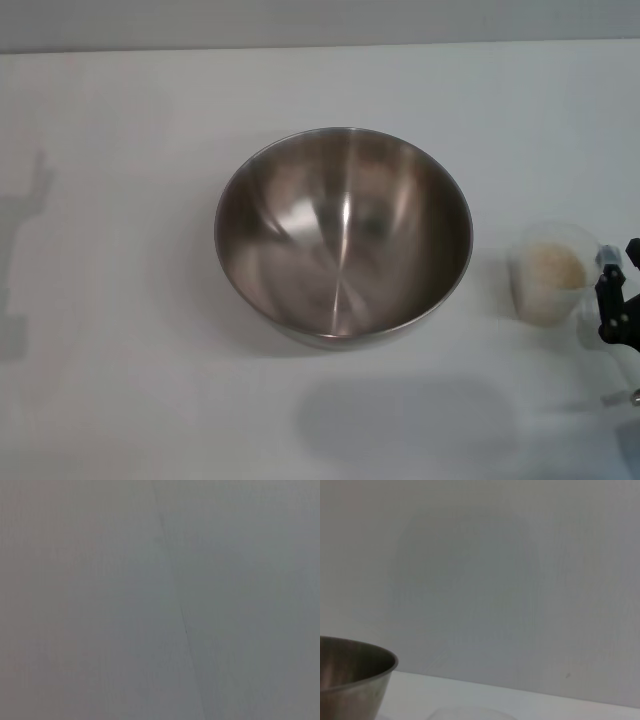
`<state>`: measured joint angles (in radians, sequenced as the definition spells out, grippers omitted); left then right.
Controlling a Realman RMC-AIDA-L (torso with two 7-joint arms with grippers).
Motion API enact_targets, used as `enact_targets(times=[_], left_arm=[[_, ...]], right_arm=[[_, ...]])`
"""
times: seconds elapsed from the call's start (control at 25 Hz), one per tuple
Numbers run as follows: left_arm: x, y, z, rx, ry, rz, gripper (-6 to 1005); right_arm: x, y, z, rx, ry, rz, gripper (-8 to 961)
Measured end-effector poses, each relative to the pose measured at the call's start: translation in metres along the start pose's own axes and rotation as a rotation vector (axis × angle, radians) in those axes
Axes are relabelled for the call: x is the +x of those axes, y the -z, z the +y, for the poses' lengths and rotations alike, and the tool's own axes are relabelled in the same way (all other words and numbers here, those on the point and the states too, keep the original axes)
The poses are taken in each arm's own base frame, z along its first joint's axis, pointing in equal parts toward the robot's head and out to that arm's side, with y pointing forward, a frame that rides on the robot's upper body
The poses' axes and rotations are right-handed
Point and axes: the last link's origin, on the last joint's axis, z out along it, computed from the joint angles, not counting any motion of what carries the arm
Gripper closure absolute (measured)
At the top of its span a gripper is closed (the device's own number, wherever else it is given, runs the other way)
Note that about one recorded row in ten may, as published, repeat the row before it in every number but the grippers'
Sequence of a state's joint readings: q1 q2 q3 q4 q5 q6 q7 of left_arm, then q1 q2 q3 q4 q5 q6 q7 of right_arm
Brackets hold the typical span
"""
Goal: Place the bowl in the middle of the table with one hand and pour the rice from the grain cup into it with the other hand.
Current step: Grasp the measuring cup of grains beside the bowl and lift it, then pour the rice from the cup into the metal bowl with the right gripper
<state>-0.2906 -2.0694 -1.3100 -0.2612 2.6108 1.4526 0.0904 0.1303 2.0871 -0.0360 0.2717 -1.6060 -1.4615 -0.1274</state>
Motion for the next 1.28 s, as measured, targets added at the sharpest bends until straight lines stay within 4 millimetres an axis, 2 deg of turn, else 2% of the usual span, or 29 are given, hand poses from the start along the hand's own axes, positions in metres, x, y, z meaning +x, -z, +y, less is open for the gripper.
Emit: enact_targets(times=[0.4, 0.6, 0.88, 1.08, 1.28], left_arm=[[0.000, 0.000, 0.001, 0.000, 0.000, -0.001, 187], [-0.001, 0.001, 0.002, -0.004, 0.002, -0.008, 187], [-0.002, 0.002, 0.003, -0.008, 0.006, -0.016, 187], [-0.004, 0.007, 0.004, -0.019, 0.008, -0.029, 187], [-0.005, 0.012, 0.008, -0.041, 0.012, -0.039, 187]], right_arm=[[-0.005, -0.001, -0.005, 0.040, -0.002, -0.032, 906], [-0.014, 0.002, -0.012, 0.080, 0.003, -0.100, 932], [-0.039, 0.000, -0.023, 0.114, 0.040, -0.271, 948], [-0.060, -0.026, -0.028, 0.088, 0.111, -0.397, 948], [-0.081, -0.064, -0.018, 0.038, 0.266, -0.482, 947]])
